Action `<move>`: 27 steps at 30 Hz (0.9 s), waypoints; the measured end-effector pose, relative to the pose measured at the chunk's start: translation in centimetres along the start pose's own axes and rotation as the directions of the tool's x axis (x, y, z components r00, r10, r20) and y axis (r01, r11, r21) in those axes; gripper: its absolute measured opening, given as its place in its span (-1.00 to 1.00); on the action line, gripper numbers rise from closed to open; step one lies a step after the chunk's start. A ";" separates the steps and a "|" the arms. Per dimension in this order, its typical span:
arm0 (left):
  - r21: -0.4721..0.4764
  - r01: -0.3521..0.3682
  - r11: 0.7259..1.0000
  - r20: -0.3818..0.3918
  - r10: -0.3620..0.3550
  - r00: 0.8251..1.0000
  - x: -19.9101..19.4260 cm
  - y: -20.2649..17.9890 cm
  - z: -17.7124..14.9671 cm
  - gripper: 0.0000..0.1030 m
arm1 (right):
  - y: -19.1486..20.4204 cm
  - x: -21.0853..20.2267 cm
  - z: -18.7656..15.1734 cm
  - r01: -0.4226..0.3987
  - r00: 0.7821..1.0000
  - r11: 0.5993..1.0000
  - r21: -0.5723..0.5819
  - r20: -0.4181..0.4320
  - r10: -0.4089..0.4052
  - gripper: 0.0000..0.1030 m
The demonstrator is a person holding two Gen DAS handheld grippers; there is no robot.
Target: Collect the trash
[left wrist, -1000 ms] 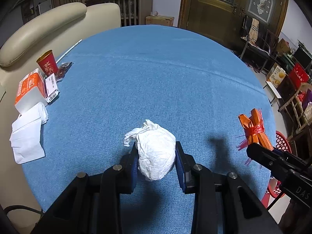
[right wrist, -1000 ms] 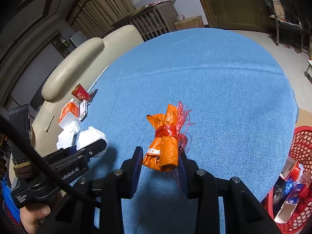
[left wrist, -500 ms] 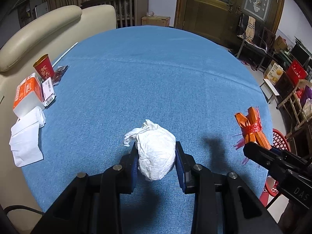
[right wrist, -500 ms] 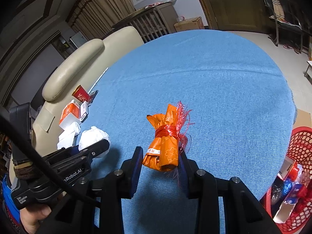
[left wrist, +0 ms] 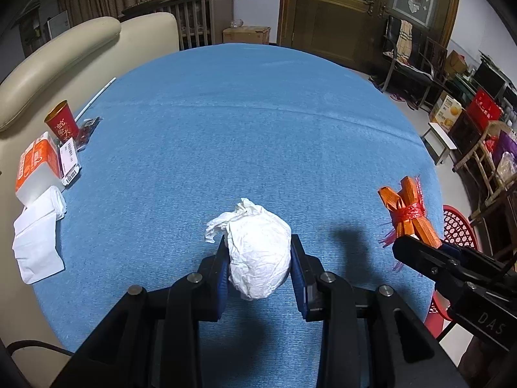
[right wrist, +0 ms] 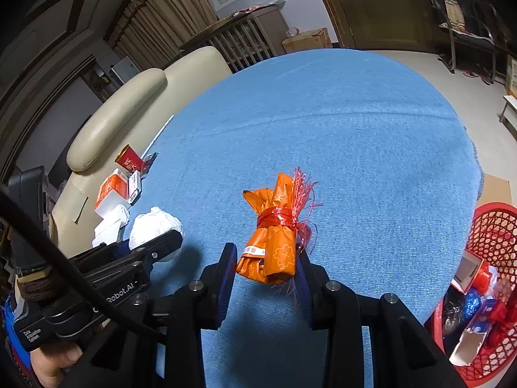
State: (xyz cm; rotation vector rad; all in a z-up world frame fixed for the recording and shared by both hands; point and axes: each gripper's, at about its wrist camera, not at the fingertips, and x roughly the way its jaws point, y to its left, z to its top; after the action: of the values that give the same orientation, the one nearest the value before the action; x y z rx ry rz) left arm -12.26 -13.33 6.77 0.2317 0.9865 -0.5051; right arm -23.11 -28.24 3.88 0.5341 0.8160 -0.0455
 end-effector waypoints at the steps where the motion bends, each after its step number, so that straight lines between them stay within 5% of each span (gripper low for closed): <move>1: 0.004 0.001 1.000 0.000 -0.001 1.000 0.0 -0.2 0.0 -0.32 | -0.1 0.0 0.0 0.001 1.000 1.000 0.002 0.001 -0.001 -0.28; 27: 0.171 0.109 0.979 -0.015 -0.108 0.994 1.1 -8.2 1.2 -0.32 | -7.6 -4.2 -1.3 0.104 0.992 0.986 0.131 0.053 -0.112 -0.28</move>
State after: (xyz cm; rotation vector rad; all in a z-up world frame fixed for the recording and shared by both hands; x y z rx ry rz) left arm -15.09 -21.23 6.83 0.3352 0.9657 -0.6906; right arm -28.68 -34.87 2.82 0.6061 0.7857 -0.2138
